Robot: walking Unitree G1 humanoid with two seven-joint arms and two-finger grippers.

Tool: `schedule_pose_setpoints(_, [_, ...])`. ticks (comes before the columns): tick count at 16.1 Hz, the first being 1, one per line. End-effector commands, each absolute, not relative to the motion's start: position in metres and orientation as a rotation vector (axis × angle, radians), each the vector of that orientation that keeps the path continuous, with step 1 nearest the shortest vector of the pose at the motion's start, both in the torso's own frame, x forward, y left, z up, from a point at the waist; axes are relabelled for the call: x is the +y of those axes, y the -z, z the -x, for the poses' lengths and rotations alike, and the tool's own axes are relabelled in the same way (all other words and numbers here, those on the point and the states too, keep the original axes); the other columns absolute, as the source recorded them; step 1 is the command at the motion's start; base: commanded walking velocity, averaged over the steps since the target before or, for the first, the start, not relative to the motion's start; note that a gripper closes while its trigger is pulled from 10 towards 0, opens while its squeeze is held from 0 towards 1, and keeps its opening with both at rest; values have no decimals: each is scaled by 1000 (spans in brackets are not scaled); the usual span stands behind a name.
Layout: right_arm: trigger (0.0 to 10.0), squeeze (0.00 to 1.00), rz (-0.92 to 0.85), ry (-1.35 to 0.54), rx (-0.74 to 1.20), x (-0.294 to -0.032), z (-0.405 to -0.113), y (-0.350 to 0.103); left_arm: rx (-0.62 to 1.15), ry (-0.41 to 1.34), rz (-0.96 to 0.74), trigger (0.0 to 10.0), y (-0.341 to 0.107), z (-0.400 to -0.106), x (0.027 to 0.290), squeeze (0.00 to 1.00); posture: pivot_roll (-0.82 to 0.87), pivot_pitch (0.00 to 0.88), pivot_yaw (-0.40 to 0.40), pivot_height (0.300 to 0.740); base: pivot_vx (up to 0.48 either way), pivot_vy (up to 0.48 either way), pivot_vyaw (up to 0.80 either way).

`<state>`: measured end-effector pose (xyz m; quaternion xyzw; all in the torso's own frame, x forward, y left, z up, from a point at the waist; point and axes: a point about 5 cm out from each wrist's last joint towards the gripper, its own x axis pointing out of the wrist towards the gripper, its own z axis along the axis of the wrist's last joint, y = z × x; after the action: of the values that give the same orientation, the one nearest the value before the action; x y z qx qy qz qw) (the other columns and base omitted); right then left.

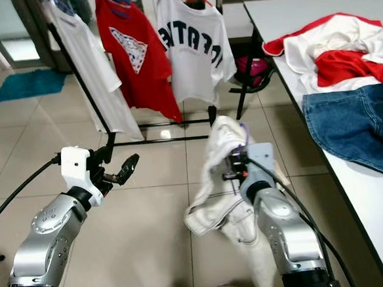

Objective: Hang hanger

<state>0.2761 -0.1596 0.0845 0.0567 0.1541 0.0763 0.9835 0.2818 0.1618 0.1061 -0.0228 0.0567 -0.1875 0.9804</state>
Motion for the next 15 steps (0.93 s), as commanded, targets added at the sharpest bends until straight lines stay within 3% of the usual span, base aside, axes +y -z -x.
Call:
schedule_pose_setpoints(1, [10000, 0, -134, -191, 239, -152, -280, -101, 108, 379, 47, 10000, -108, -282, 163, 78, -111, 64, 51, 740, 345, 0, 0])
schedule_pose_setpoints(15, [10000, 0, -148, -210, 232, -145, -282, -101, 121, 407, 32, 10000, -105, -278, 163, 78, -104, 55, 43, 740, 381, 0, 0])
